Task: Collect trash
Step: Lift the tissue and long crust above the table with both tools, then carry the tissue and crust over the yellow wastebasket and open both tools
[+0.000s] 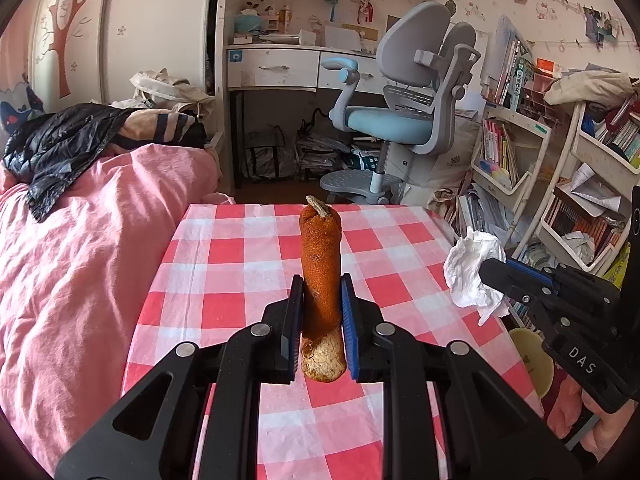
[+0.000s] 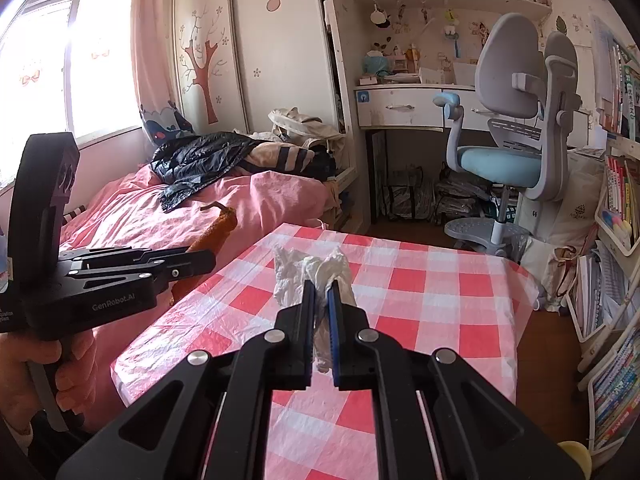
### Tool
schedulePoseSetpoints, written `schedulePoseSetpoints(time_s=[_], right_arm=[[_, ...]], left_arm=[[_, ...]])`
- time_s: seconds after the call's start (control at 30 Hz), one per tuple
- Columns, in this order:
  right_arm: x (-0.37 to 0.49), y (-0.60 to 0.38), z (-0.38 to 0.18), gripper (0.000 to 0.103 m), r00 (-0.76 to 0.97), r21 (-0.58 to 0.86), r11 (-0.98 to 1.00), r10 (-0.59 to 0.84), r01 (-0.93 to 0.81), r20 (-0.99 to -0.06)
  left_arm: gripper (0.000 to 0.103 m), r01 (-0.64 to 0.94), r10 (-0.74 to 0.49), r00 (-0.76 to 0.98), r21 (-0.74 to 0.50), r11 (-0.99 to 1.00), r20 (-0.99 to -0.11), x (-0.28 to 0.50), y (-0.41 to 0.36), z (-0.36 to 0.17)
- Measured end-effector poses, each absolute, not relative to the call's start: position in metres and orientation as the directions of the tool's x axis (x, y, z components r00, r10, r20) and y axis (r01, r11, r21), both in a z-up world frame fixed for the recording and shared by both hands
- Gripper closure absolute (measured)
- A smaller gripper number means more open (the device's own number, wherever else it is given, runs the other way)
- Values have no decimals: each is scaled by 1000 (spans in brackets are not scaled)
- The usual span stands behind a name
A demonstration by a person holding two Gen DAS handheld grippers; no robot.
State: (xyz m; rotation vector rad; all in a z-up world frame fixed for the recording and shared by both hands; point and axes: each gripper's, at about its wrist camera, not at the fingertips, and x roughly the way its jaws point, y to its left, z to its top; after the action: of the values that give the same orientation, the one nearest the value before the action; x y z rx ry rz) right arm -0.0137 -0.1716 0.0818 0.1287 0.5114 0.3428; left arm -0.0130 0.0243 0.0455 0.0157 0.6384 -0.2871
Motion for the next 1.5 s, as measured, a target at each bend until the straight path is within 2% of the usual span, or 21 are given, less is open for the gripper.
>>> schedulePoseSetpoints(time_s=[0.77,1.2,1.37,1.5], right_arm=[[-21,-191,92,94,851,237,939,331,-251,-409],[-48,-267,104,94,908,263,962,177,-77,-381],[-78,-315,80,94,891,221,975,69,36,-449],[-102,-360,26,94,820,207,967,-6,151,-572]], left_arm=[[86,307,-283,756,-62,950,-591,-13,-5,42],[86,414,-354,707,-47,909,-613,-16,-71,32],[86,501,-399,654,-27,865,-642,-24,-126,19],[86,587,-443,597,-13,810,-669,-38,-183,5]])
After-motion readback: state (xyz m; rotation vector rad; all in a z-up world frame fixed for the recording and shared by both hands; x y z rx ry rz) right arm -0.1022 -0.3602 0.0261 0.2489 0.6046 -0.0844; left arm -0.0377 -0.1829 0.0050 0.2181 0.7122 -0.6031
